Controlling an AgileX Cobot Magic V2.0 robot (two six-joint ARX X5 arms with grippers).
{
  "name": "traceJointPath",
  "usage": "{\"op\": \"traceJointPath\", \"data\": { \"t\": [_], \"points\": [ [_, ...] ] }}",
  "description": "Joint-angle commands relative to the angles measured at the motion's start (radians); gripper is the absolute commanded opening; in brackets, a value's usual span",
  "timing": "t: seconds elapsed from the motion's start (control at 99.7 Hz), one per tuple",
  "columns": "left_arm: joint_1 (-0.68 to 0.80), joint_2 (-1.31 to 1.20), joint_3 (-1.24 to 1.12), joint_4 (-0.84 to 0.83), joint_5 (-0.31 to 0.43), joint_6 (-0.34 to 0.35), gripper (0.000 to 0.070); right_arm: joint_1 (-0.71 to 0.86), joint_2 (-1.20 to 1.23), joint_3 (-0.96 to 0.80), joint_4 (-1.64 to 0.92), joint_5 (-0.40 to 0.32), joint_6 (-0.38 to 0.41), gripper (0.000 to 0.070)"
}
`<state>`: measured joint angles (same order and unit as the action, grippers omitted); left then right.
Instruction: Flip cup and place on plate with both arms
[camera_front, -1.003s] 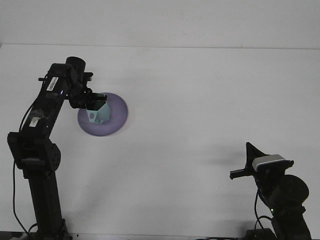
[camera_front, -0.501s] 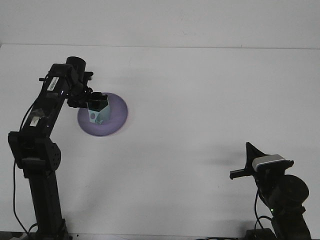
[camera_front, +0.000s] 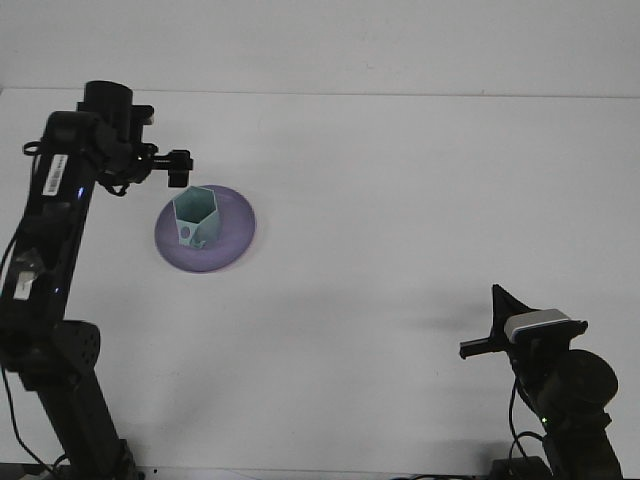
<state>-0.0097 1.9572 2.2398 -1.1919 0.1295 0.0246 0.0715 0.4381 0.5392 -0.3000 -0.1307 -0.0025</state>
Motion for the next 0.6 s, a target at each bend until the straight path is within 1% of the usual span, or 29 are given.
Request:
{"op": "traceJointPath", "data": {
  "t": [0.0, 0.1, 0.17, 0.221, 0.331, 0.411, 0.521, 0.592],
  "points": [
    [0.01, -0.046, 0.03, -0.009, 0.007, -0.01, 0.0421, 0.001, 0.001, 0.002, 0.009, 0.0, 0.01, 0.0],
    [0.027, -0.151, 0.03, -0.023, 0.037, -0.006, 0.0138, 0.001, 0.001, 0.002, 0.009, 0.0, 0.013, 0.0],
    [0.037, -0.229, 0.029, -0.036, 0.072, 0.02, 0.0004, 0.001, 0.001, 0.002, 0.008, 0.0, 0.014, 0.0],
    [0.038, -0.285, 0.029, -0.039, 0.09, 0.026, 0.0012, 0.001, 0.001, 0.002, 0.008, -0.001, 0.014, 0.0],
    [0.037, -0.404, 0.018, -0.038, 0.09, 0.04, 0.0012, 0.001, 0.001, 0.002, 0.006, 0.0, 0.023, 0.0],
    [0.037, -0.493, -0.037, -0.032, 0.085, 0.054, 0.0012, 0.001, 0.001, 0.002, 0.004, 0.0, 0.025, 0.0],
    [0.035, -0.631, -0.213, 0.023, 0.076, 0.078, 0.0012, 0.001, -0.006, 0.002, -0.003, 0.002, 0.023, 0.0],
    [0.036, -0.746, -0.397, 0.124, 0.072, 0.092, 0.0012, 0.001, -0.024, 0.002, -0.017, 0.001, 0.024, 0.0]
  ]
}}
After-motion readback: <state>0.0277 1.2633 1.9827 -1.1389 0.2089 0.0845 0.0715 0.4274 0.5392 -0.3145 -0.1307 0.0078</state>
